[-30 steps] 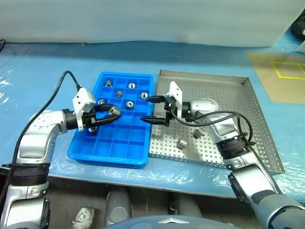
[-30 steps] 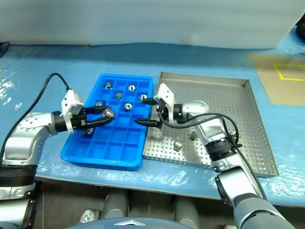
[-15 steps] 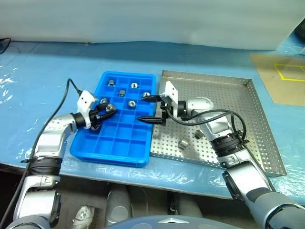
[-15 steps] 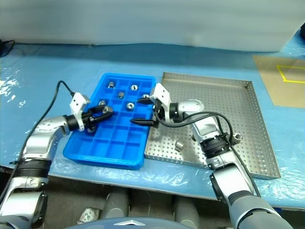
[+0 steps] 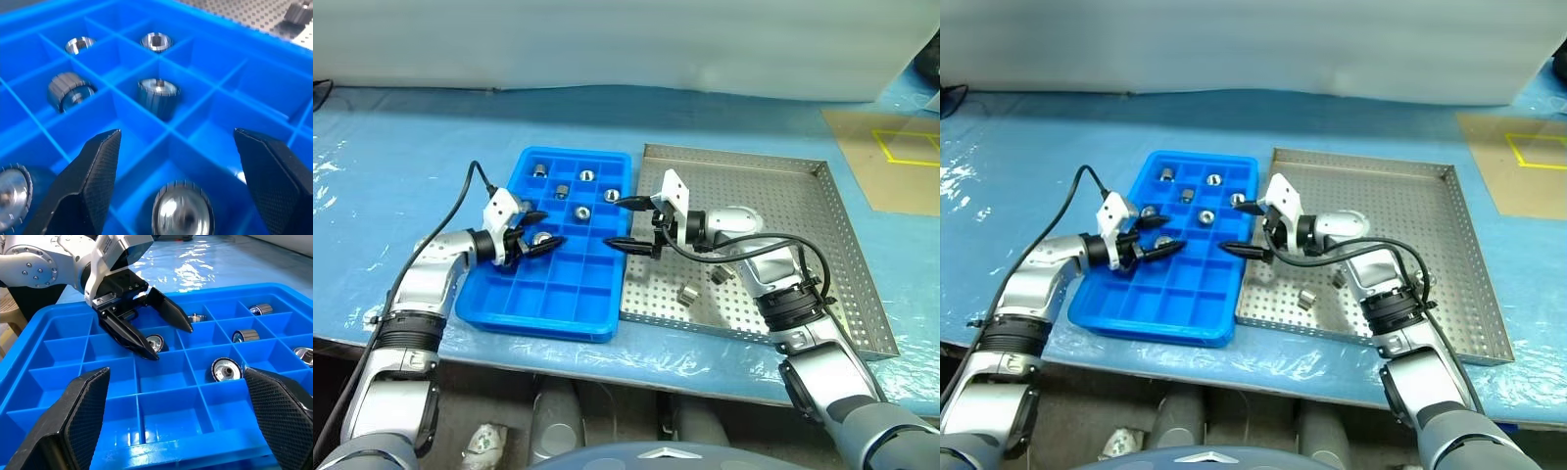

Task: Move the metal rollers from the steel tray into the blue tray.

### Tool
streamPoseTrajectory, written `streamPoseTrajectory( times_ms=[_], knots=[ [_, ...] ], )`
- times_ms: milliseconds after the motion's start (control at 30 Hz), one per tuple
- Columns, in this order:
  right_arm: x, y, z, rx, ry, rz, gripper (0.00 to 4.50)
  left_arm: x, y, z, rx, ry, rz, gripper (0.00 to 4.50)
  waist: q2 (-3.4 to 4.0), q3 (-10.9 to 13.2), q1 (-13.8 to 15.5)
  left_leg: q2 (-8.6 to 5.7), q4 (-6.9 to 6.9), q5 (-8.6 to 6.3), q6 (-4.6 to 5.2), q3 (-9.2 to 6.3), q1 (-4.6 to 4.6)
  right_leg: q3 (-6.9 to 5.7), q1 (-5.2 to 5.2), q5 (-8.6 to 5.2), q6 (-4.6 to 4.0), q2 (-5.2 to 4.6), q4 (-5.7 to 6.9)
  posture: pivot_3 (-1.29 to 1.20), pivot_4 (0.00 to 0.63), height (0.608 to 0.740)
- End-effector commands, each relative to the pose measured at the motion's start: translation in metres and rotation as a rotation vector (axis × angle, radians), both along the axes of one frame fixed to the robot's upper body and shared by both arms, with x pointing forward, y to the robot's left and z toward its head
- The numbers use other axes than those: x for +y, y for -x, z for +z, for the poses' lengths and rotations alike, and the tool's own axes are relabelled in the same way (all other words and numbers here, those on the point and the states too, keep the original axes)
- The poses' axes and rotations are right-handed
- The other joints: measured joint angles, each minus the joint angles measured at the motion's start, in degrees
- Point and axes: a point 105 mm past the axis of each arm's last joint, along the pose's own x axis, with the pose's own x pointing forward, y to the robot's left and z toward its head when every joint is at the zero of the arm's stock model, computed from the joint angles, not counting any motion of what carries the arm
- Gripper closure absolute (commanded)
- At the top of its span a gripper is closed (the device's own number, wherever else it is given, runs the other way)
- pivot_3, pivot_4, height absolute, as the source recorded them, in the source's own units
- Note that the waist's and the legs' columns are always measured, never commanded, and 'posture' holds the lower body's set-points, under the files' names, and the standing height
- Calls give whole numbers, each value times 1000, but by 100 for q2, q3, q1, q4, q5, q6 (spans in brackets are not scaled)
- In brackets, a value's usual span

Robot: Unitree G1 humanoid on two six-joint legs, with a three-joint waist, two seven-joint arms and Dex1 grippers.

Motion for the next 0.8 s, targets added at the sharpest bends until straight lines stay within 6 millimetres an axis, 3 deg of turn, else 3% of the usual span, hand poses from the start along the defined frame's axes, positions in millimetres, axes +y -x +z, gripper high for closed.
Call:
streamPoseTrajectory(
  times_ms=[33,233,333,467,600,700,800],
  knots=[
    [-6,1,19,-61,-33,-17,0,-37,-7,34,-133,19,-116,637,0,0,20,0,1,1,-2,0,-5,0,1,0,0,-2,0,17,150,740],
    [-32,2,20,-66,-11,-114,0,-104,-19,67,-206,45,-342,637,-2,1,-39,-4,37,-4,8,0,-20,11,1,1,2,-4,2,-112,150,740],
    [-42,3,21,-72,-14,-169,0,-124,-25,75,-221,40,-402,637,-2,1,-169,-4,42,-4,8,0,-19,15,-1,2,3,-1,7,-156,150,740],
    [-72,5,26,-103,-25,-338,0,-155,-32,56,-195,-79,-484,637,-2,1,-303,-6,48,-7,13,0,-13,24,3,4,7,4,7,-303,150,740],
    [-95,14,27,-103,-25,-444,0,-169,-24,47,-160,-95,-585,637,-3,1,-430,-13,52,-14,26,4,-10,29,15,11,19,4,-16,-382,150,740],
    [-118,28,21,-85,-4,-539,0,-175,-1,32,-107,-142,-781,637,-2,1,-495,-13,54,-20,36,5,-11,31,18,14,23,5,-28,-430,150,740],
    [-127,36,17,-72,4,-588,0,-175,13,24,-63,-163,-890,637,-2,1,-570,-12,52,-29,51,16,5,37,37,14,23,3,-44,-465,150,740]
  ],
)
